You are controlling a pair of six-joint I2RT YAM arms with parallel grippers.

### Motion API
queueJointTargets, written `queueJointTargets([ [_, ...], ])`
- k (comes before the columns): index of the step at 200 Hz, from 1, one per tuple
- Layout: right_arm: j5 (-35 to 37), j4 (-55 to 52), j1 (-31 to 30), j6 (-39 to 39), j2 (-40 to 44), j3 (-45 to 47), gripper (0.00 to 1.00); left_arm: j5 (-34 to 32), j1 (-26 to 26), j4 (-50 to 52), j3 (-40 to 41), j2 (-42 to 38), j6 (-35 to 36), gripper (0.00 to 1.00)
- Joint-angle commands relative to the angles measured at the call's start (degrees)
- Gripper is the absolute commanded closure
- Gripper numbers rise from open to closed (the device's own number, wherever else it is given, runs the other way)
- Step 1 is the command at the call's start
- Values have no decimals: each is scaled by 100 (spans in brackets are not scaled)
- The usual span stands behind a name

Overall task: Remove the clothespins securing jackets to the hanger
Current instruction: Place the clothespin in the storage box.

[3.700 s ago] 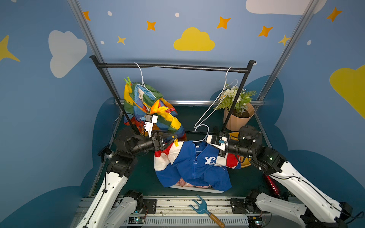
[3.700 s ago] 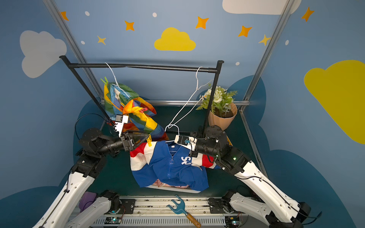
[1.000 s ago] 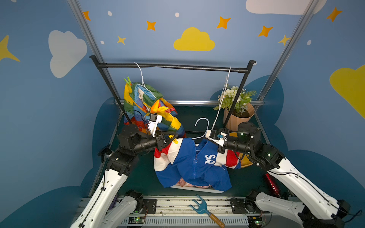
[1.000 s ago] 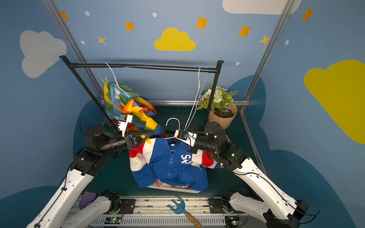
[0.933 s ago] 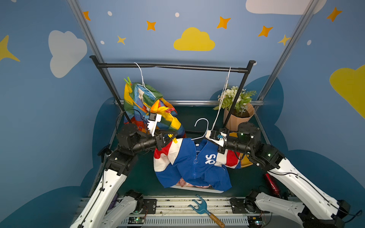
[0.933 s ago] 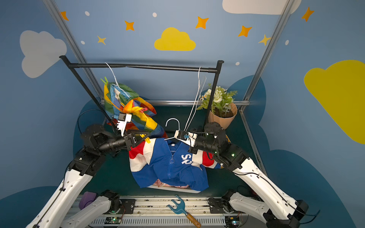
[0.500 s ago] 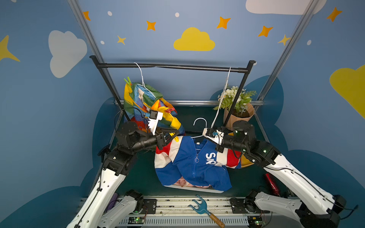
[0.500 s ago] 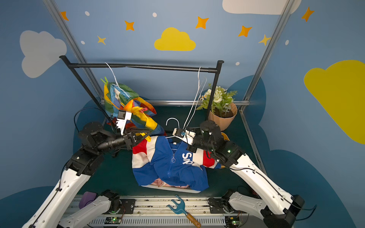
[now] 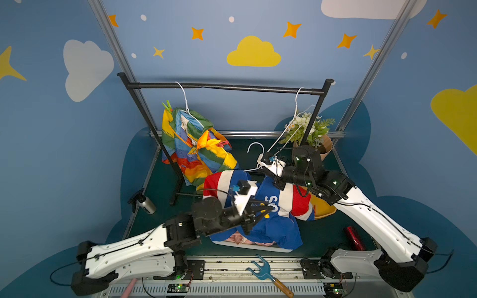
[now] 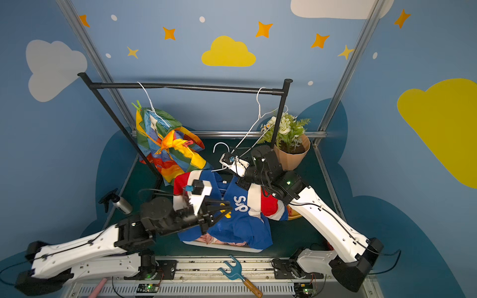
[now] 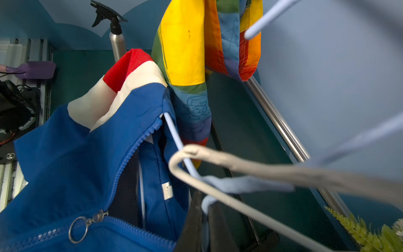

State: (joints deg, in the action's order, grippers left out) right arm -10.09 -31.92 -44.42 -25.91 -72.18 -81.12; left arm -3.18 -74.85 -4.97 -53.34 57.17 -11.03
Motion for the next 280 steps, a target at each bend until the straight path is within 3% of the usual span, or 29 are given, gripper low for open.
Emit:
queueJointTargets([
  [1, -16, -89, 40, 292, -71, -413, 100, -1450, -472, -1684, 257, 739, 578, 96],
  [28, -37, -298, 70, 442, -160, -658, 100, -1878, -750, -2925, 239, 1998, 1170, 96],
  [75, 39, -486, 122, 553, -59, -702, 100, -2023, -761, -4108, -574, 3874, 1399, 96],
  [101, 86, -504, 162, 631, 57, -603, 100, -1872, -644, -4181, -1206, 4647, 1611, 96],
  [128, 68, -519, 156, 697, 128, -534, 100, -1557, -195, -4659, -1542, 5525, 1034, 96],
  [144, 46, -516, 157, 741, 148, -503, 100, -1486, -47, -5060, -1924, 6134, 1222, 96],
  [158, 1, -504, 136, 787, 159, -508, 100, -1434, 36, -4755, -2530, 6611, 1366, 96],
  [196, 43, -564, 112, 778, 193, -549, 100, -1138, 315, -3656, -4023, 7627, 954, 96],
  [218, 67, -581, 115, 754, 195, -511, 100, -1222, 413, -2917, -4526, 7912, 824, 95],
  [251, 95, -561, 113, 732, 205, -490, 100, -1366, 488, -2404, -4734, 8047, 786, 82],
  [280, 49, -578, 118, 745, 201, -568, 100, -1327, 466, -2070, -4749, 7972, 814, 49],
])
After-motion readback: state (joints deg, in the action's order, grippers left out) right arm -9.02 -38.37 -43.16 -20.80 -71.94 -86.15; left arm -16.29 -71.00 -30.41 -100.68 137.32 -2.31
